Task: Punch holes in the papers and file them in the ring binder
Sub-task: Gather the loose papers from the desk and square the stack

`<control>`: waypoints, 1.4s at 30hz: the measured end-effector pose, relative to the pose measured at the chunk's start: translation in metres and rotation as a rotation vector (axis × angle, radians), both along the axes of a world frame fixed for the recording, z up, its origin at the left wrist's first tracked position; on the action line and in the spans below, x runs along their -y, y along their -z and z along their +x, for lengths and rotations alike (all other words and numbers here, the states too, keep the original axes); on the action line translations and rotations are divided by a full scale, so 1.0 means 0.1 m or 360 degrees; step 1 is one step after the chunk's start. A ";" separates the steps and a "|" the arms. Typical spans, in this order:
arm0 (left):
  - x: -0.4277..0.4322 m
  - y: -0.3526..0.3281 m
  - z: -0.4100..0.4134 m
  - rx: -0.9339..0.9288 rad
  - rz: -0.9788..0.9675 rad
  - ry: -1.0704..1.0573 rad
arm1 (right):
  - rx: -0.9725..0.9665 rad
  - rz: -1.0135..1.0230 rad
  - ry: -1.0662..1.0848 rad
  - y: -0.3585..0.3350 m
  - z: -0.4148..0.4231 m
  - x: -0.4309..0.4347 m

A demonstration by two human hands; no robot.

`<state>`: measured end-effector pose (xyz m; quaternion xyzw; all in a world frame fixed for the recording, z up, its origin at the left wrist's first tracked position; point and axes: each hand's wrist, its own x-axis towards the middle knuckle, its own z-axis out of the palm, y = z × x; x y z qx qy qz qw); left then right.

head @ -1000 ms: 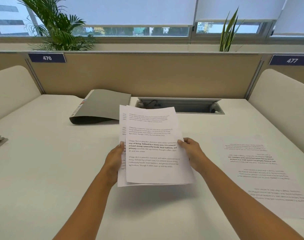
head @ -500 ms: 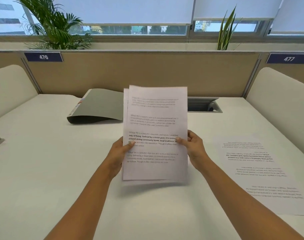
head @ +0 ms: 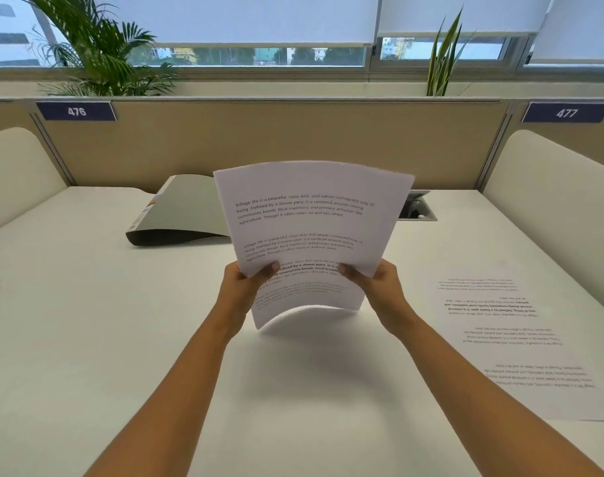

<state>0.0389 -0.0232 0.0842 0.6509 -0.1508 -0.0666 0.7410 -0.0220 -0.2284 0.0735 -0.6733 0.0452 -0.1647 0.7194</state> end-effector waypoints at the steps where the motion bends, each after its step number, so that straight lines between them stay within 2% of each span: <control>1: -0.01 -0.03 0.02 0.0012 0.0001 -0.0005 | 0.0003 -0.0009 0.0011 -0.03 0.01 0.00; 13: 0.01 -0.04 0.02 0.0070 0.0078 0.0000 | -0.0021 -0.0106 0.0034 -0.05 0.01 -0.03; 19: 0.01 -0.04 0.02 0.0147 -0.0039 -0.0145 | -0.0009 -0.0054 -0.0015 -0.02 -0.02 0.00; 28: 0.03 -0.10 0.05 0.0128 -0.0002 -0.0167 | -0.0057 -0.0038 0.0010 -0.04 0.02 0.02; 35: 0.03 0.09 -0.03 -0.0084 0.0039 -0.0111 | -0.0130 -0.0035 -0.0018 0.17 -0.03 -0.01; 42: 0.03 0.06 -0.02 -0.0028 0.0021 -0.0133 | -0.0073 -0.0009 -0.0034 0.12 -0.02 -0.01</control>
